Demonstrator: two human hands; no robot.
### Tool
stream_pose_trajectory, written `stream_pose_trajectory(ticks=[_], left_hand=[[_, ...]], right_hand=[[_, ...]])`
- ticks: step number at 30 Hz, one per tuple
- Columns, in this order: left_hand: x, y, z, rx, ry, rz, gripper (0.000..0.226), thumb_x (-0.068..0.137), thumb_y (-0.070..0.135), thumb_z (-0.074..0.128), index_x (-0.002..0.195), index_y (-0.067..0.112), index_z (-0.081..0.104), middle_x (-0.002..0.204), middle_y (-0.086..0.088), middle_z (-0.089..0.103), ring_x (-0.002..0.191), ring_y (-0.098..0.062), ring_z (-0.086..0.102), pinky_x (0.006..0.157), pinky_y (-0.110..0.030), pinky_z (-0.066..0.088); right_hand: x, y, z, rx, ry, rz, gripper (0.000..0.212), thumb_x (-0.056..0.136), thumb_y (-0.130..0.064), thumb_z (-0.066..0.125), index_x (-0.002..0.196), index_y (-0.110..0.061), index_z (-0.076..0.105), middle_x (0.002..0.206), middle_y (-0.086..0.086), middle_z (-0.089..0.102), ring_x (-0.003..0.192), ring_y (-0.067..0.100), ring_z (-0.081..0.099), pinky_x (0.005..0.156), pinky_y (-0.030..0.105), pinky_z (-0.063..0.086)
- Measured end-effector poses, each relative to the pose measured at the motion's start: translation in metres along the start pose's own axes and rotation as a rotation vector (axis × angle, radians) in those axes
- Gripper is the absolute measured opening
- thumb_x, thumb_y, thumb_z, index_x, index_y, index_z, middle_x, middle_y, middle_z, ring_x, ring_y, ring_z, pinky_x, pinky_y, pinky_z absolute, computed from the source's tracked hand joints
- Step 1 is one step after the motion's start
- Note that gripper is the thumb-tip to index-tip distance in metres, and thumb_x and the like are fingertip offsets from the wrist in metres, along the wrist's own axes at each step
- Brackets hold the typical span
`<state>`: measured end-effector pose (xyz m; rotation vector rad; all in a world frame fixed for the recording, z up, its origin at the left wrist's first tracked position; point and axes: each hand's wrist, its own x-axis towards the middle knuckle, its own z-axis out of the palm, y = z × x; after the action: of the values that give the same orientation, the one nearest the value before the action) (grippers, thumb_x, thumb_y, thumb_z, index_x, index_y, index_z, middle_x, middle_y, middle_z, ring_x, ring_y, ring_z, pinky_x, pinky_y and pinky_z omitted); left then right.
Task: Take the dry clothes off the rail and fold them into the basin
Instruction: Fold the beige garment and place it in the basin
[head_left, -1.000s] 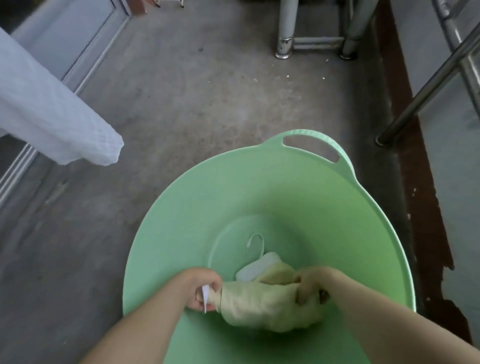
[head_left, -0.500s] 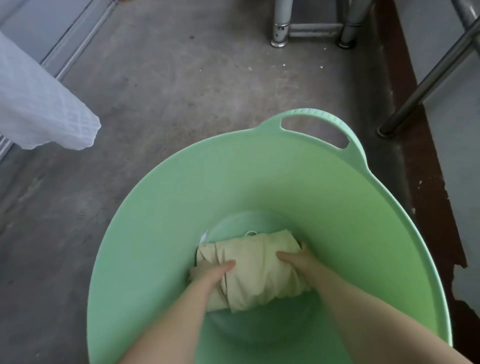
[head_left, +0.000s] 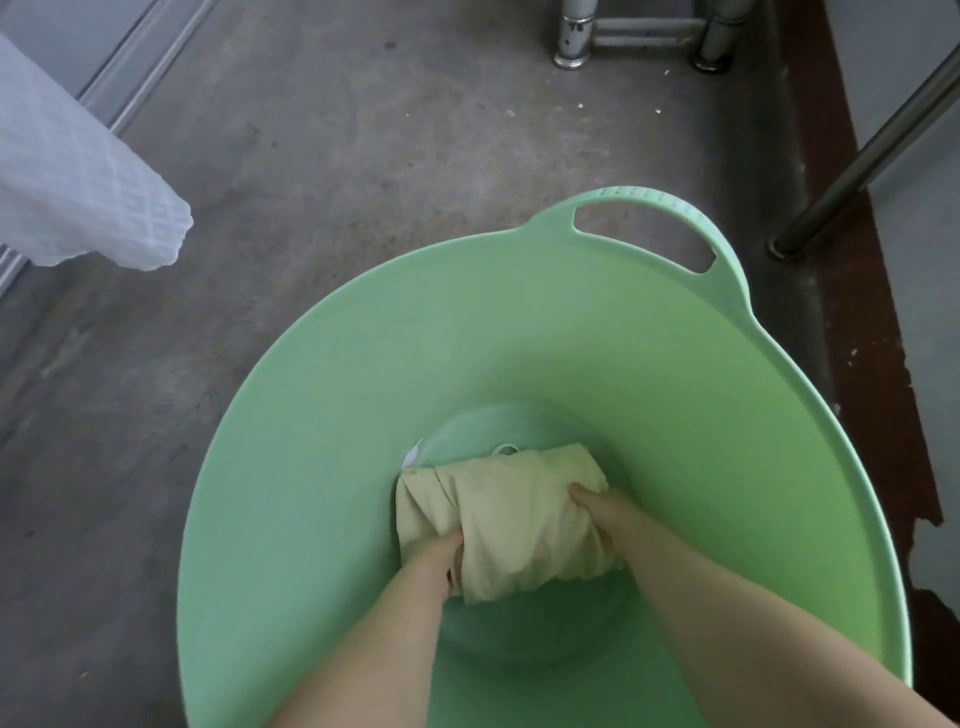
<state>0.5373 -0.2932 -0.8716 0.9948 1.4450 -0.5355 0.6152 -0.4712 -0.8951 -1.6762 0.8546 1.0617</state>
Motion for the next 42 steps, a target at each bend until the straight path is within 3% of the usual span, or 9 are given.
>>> stream_pose_trajectory(ticks=[5,10,14,18,22,25,31,35,42], left_hand=[[0.004,0.006,-0.004,0.077,0.342,0.206,0.034,0.099,0.018,0.042,0.118,-0.006,0.056,0.12,-0.025,0.059,0.107,-0.04,0.058,0.092,-0.046,0.048],[0.007,0.01,-0.017,0.33,0.514,0.378,0.042,0.103,0.024,0.031,0.117,-0.009,0.053,0.126,-0.027,0.054,0.117,-0.04,0.052,0.093,-0.039,0.04],[0.022,-0.009,-0.018,0.222,0.414,0.215,0.059,0.097,0.045,0.041,0.111,-0.009,0.06,0.117,-0.028,0.06,0.108,-0.04,0.059,0.091,-0.043,0.048],[0.069,-0.051,-0.022,-0.066,0.266,0.02,0.095,0.059,0.079,0.045,0.126,0.012,0.055,0.124,-0.014,0.059,0.11,-0.037,0.057,0.098,-0.052,0.043],[0.034,-0.059,-0.01,-0.153,0.167,-0.097,0.107,0.044,0.069,0.072,0.133,0.016,0.045,0.127,-0.016,0.054,0.108,-0.041,0.056,0.09,-0.06,0.044],[-0.009,-0.046,0.003,-0.311,0.016,-0.236,0.098,0.062,0.059,0.075,0.14,0.015,0.035,0.13,-0.023,0.049,0.11,-0.048,0.053,0.087,-0.069,0.042],[-0.002,-0.026,-0.004,-0.627,-0.085,-0.374,0.067,0.081,0.029,0.072,0.137,0.015,0.037,0.144,-0.022,0.032,0.13,-0.052,0.029,0.094,-0.074,0.032],[-0.001,-0.01,0.004,-0.67,-0.096,-0.181,0.042,0.087,0.016,0.044,0.129,0.013,0.051,0.128,-0.02,0.054,0.117,-0.044,0.05,0.077,-0.059,0.048],[-0.009,0.006,0.008,-0.711,-0.282,0.104,0.038,0.077,-0.001,0.049,0.113,0.007,0.058,0.108,-0.016,0.065,0.099,-0.033,0.062,0.082,-0.043,0.052]], right_hand=[[-0.005,-0.005,0.0,-0.016,0.117,-0.175,0.053,0.095,-0.035,0.051,0.133,0.001,0.045,0.134,0.019,0.052,0.12,0.035,0.052,0.098,0.036,0.043],[-0.011,-0.01,-0.01,-0.164,0.304,-0.252,0.058,0.099,-0.043,0.037,0.133,0.004,0.046,0.139,0.022,0.048,0.127,0.035,0.047,0.101,0.035,0.037],[0.012,0.016,-0.02,0.023,0.069,0.027,0.091,0.065,-0.072,0.061,0.135,-0.015,0.05,0.138,0.011,0.052,0.122,0.031,0.051,0.105,0.045,0.04],[-0.019,0.014,-0.017,-0.043,-0.163,0.352,0.072,0.064,-0.034,0.071,0.126,-0.01,0.044,0.125,0.019,0.051,0.114,0.041,0.05,0.097,0.053,0.042],[-0.02,0.018,-0.019,-0.073,-0.192,0.445,0.086,0.071,-0.02,0.075,0.142,-0.008,0.028,0.134,0.024,0.041,0.125,0.049,0.038,0.098,0.062,0.036],[-0.022,0.024,-0.022,-0.033,-0.195,0.467,0.104,0.067,-0.026,0.084,0.148,-0.009,0.021,0.145,0.026,0.032,0.128,0.052,0.034,0.103,0.068,0.028],[-0.016,0.021,-0.01,0.346,-0.213,0.34,0.069,0.076,-0.016,0.075,0.135,-0.006,0.04,0.123,0.023,0.051,0.121,0.045,0.044,0.101,0.063,0.035],[-0.019,0.01,0.006,0.632,-0.182,0.051,0.041,0.084,-0.022,0.064,0.121,-0.009,0.056,0.099,0.011,0.066,0.098,0.031,0.059,0.095,0.048,0.046],[-0.015,0.005,-0.005,0.994,-0.148,-0.162,0.021,0.087,-0.02,0.054,0.106,-0.014,0.061,0.103,0.01,0.067,0.095,0.029,0.061,0.092,0.045,0.048]])
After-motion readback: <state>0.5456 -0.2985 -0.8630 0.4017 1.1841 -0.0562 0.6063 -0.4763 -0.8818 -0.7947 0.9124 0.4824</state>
